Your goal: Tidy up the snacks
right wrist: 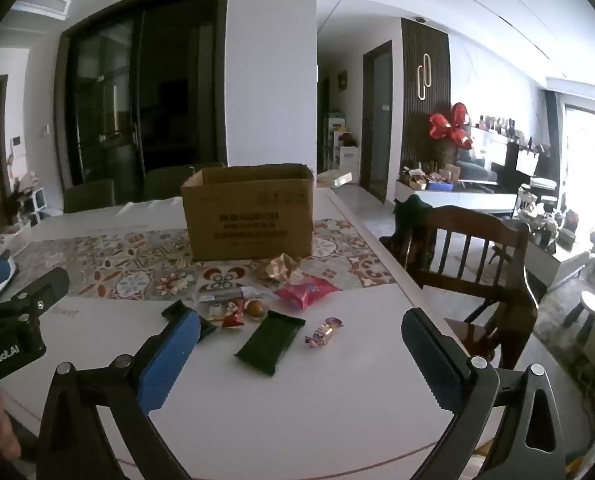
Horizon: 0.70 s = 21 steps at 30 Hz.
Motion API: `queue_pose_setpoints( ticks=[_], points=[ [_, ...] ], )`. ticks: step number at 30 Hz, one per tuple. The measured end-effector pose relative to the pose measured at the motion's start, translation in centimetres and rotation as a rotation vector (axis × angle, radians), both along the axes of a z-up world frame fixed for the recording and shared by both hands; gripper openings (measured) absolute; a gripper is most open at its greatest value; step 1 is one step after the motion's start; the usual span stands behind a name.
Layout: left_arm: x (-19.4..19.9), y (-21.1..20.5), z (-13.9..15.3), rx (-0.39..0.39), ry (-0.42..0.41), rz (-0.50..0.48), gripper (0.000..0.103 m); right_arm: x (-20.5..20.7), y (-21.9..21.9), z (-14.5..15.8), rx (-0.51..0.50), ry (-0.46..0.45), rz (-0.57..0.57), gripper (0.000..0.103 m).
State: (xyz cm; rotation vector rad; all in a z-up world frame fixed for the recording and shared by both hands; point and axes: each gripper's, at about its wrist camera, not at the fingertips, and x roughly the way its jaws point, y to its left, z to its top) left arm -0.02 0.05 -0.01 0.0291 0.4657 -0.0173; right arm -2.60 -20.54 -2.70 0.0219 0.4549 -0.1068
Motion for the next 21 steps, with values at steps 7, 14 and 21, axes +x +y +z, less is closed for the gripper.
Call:
queue_pose_setpoints(
  ticks=[7,14,21],
  points=[
    [-0.25,-0.17,-0.46,0.01,-0.005,0.009,0.103,-0.14,-0.13,0.06,0.002,-0.006,-0.002,0.102],
    [-0.33,-0.31,-0.32,0.017,-0.018,0.007,0.103,0.05,0.39,0.19,-0.003,-0.017,-0.002,0.102],
    [-0.34,-0.27,0.31,0.019,-0.033,-0.006,0.103,-0.32,-0.19,0.49,0.011,-0.038,-0.001,0.102]
  ],
)
